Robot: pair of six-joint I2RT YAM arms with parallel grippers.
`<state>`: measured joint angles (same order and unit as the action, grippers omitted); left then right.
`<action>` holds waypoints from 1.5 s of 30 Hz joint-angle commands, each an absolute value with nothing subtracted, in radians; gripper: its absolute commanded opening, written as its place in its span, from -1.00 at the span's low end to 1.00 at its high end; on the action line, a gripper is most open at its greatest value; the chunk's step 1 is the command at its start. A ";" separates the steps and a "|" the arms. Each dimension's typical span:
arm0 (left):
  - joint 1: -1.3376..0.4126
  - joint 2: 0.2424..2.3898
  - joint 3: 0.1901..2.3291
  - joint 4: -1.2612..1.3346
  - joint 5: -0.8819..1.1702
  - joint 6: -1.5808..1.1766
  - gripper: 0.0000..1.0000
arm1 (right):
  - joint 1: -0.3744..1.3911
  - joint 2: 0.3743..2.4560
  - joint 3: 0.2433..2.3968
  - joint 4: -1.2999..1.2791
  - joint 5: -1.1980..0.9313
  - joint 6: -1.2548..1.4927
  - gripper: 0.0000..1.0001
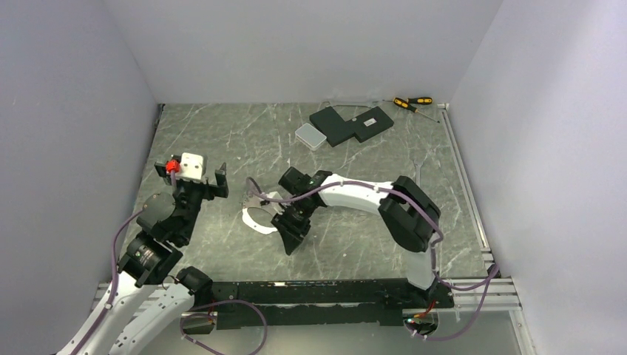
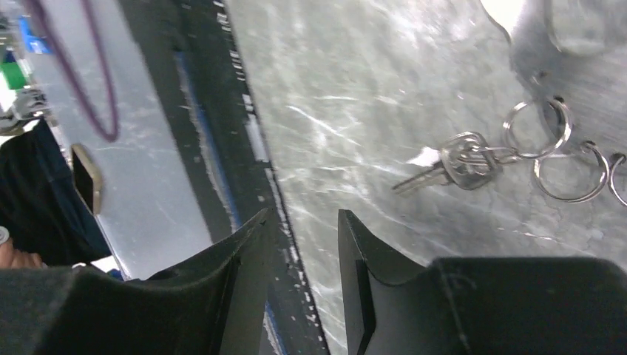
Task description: Put the keys on the keyring
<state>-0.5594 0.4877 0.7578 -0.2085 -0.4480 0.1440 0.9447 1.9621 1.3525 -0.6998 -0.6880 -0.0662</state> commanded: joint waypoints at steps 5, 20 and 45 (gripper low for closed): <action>-0.542 0.495 0.785 -0.190 -0.433 0.125 0.96 | 0.892 1.781 1.298 -0.477 -0.714 -0.022 -0.19; -0.533 0.479 0.766 -0.168 -0.391 0.118 0.99 | 0.862 1.551 1.192 -0.103 -0.303 0.071 0.73; -0.531 0.647 0.791 -0.177 -0.392 0.097 0.99 | 0.862 1.146 0.847 0.343 0.370 0.253 0.99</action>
